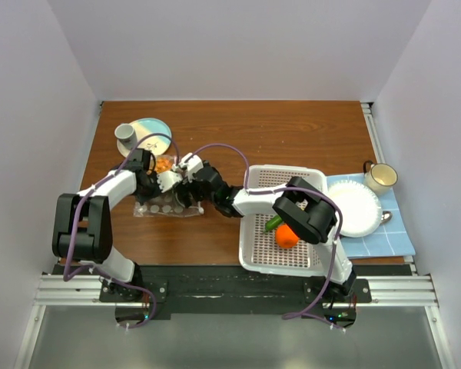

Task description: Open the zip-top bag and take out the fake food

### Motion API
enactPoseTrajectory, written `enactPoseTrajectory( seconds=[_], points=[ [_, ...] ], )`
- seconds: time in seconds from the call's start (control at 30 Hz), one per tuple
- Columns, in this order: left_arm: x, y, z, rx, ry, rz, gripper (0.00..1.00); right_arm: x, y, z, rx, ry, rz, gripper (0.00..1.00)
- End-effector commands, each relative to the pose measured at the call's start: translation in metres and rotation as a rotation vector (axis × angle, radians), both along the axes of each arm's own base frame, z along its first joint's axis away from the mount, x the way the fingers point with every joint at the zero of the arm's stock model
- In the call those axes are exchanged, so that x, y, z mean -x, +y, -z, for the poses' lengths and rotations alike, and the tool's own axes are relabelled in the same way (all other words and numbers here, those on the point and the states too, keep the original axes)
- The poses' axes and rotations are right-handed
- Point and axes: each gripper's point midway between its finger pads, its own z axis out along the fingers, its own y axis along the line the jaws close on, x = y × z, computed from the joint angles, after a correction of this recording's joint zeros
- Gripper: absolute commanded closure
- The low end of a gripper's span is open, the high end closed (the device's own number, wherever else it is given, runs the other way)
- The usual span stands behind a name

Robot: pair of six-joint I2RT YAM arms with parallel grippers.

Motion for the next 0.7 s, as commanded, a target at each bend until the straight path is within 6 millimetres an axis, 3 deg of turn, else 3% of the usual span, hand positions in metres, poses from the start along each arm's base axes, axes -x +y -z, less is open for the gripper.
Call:
enactPoseTrajectory(
  seconds=[0.0, 0.1, 0.2, 0.23, 0.3, 0.33, 0.43, 0.6, 0.67],
  points=[
    [0.011, -0.008, -0.004, 0.025, 0.026, 0.075, 1.00, -0.039, -0.003, -0.037, -0.042, -0.187, 0.136, 0.01],
    [0.010, -0.009, -0.005, 0.028, 0.027, 0.086, 1.00, -0.040, 0.007, -0.036, -0.051, -0.191, 0.111, 0.01],
    [-0.002, -0.007, -0.014, 0.041, -0.010, 0.037, 1.00, -0.026, 0.018, -0.035, -0.077, -0.152, 0.009, 0.01],
    [-0.016, -0.007, -0.027, 0.066, -0.051, 0.021, 1.00, -0.021, 0.020, -0.035, -0.089, -0.138, -0.013, 0.02],
    [-0.033, -0.005, -0.047, 0.194, -0.100, -0.062, 1.00, -0.005, 0.025, -0.035, -0.124, -0.089, -0.074, 0.10],
    [-0.050, -0.004, -0.068, 0.241, -0.152, -0.081, 1.00, -0.001, 0.025, -0.032, -0.127, -0.067, -0.086, 0.15],
    [-0.062, -0.004, -0.093, 0.380, -0.164, -0.142, 1.00, 0.016, 0.030, -0.033, -0.168, -0.005, -0.154, 0.38],
    [-0.060, -0.005, -0.087, 0.412, -0.132, -0.168, 1.00, 0.026, 0.033, -0.033, -0.189, 0.051, -0.175, 0.62],
    [-0.058, -0.004, -0.078, 0.408, -0.127, -0.179, 1.00, 0.028, 0.031, -0.029, -0.182, 0.067, -0.171, 0.79]
  ],
)
